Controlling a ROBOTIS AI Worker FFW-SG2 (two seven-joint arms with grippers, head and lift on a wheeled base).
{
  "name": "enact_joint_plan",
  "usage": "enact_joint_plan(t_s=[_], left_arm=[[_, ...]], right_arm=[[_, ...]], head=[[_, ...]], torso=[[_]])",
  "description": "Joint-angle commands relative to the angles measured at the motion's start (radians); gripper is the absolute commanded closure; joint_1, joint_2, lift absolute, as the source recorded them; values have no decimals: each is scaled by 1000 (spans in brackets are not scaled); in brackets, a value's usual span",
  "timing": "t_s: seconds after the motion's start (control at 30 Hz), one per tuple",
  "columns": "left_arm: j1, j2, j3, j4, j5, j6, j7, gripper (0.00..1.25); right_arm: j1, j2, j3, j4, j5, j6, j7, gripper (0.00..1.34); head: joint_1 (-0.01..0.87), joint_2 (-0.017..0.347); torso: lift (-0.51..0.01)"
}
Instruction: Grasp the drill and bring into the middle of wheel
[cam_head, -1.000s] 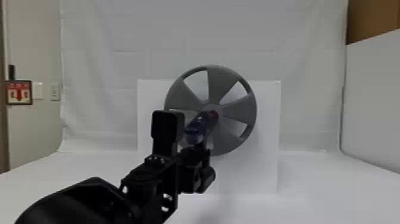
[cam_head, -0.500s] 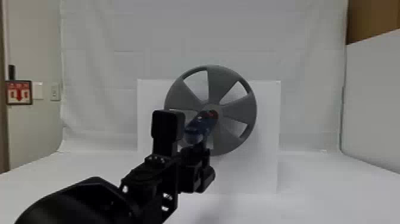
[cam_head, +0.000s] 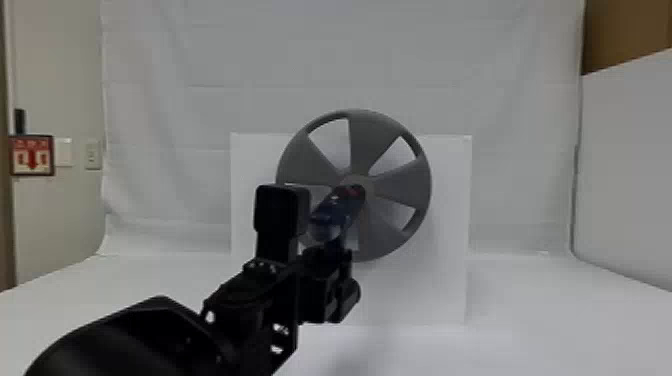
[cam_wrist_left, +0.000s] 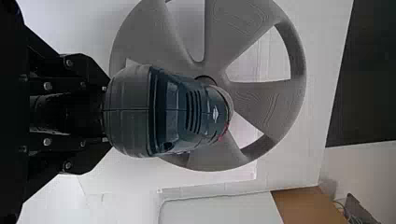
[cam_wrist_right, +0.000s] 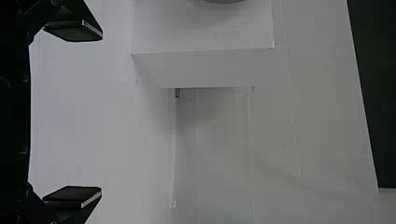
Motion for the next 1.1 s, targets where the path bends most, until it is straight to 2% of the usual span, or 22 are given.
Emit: enact_joint_plan(t_s=[0.0,0.93,1.07], left_arm=[[0,0,0,0,-2,0,0,1193],[3,0,-3,0,-11,-1,-2,1191],[17,0,23,-2,-31,-17,-78,1191]], right_arm=[[-2,0,0,0,1,0,1,133],[2,0,0,0,1,2,1,133],[6,2,-4,0,1,2,1,134]], head=[[54,31],[54,31],[54,31]], torso=[[-403],[-403],[-403]])
